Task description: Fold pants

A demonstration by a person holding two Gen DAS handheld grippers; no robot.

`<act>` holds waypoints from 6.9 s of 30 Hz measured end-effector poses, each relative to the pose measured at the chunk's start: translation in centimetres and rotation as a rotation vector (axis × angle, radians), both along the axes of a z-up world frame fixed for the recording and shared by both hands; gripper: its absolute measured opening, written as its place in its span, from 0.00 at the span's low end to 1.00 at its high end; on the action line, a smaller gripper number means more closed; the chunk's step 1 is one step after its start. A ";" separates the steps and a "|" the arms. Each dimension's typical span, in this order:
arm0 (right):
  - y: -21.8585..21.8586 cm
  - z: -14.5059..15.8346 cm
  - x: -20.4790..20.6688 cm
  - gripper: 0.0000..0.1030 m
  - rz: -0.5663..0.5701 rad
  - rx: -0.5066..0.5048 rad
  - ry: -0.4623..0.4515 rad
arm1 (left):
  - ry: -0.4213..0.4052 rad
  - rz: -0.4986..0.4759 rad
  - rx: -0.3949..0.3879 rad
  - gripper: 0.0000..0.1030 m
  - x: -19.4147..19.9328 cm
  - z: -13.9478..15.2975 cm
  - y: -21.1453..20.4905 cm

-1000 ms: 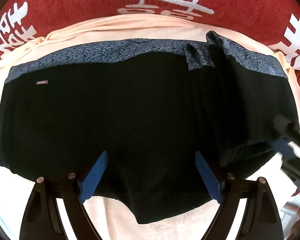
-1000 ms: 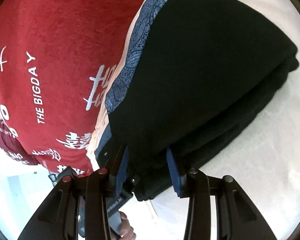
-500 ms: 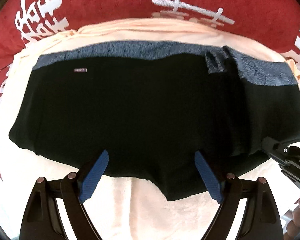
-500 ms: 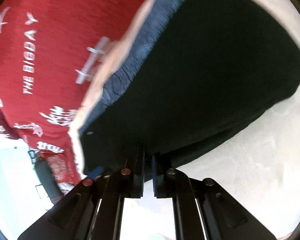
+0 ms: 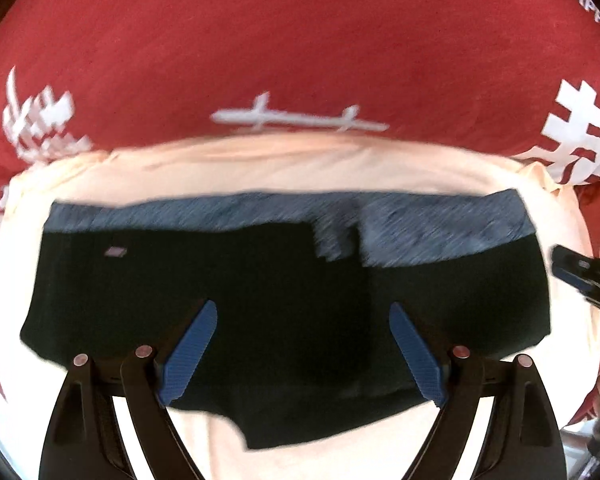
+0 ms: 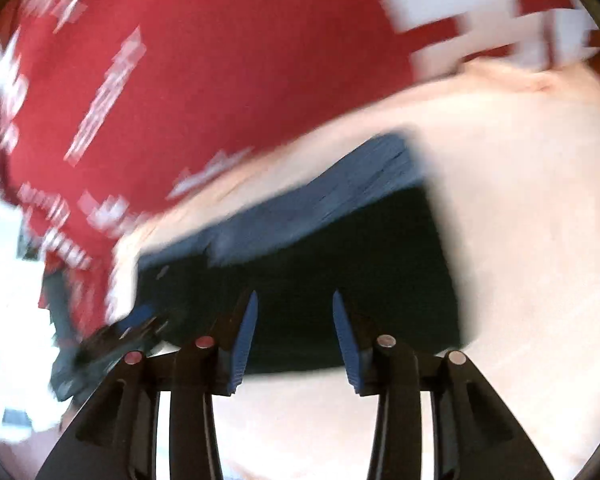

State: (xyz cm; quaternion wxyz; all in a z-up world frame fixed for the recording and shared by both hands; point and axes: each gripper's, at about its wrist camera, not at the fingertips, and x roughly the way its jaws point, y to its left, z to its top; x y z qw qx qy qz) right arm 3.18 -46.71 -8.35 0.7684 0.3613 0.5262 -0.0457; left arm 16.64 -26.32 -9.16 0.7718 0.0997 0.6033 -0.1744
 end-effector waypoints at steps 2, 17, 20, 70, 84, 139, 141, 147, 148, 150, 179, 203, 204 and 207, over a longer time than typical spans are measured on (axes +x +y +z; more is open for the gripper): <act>-3.0 -1.4 0.3 0.42 -0.068 -0.026 0.039 | -0.003 -0.023 -0.011 0.86 0.2 -0.4 -1.9; -6.0 -5.1 2.0 0.27 -0.025 0.132 0.083 | 0.131 -0.040 0.033 0.94 -0.8 -6.1 -4.8; -4.3 -5.2 2.9 0.27 0.060 -0.038 0.135 | 0.133 -0.010 0.019 0.98 -1.0 -6.4 -3.9; 4.8 -2.9 -4.0 0.65 0.234 -0.027 0.237 | 0.184 0.130 0.098 1.00 -10.6 -2.5 3.0; 14.9 -2.7 -2.9 0.77 0.239 -0.127 0.303 | 0.144 0.132 0.107 1.00 -8.1 -0.7 13.7; 24.8 -6.7 5.9 0.84 0.468 -0.320 0.364 | 0.206 0.558 -0.486 1.00 0.4 -6.7 35.8; 25.0 -6.8 5.7 0.84 0.472 -0.321 0.362 | 0.201 0.579 -0.527 1.00 0.4 -6.8 35.6; 25.1 -6.7 5.3 0.84 0.483 -0.324 0.355 | 0.189 0.637 -0.644 1.00 0.9 -7.4 36.4; 25.1 -6.6 5.4 0.84 0.483 -0.325 0.355 | 0.188 0.648 -0.653 1.00 1.1 -7.5 36.4; 25.2 -6.7 5.3 0.84 0.484 -0.327 0.355 | 0.187 0.672 -0.662 1.00 1.3 -7.7 36.6; 23.8 3.2 10.6 0.84 0.470 -0.106 0.181 | -0.327 0.086 0.137 0.35 -1.1 -0.1 23.7; 44.2 -1.2 26.3 0.18 0.963 -0.026 0.385 | -0.433 -0.050 0.119 0.35 -4.2 5.3 19.8; 42.9 -0.3 25.8 0.18 0.937 0.002 0.351 | -0.438 -0.064 0.100 0.35 -4.6 6.2 19.1; 38.4 2.6 23.8 0.18 0.868 0.085 0.250 | -0.449 -0.111 0.038 0.35 -5.9 8.9 16.2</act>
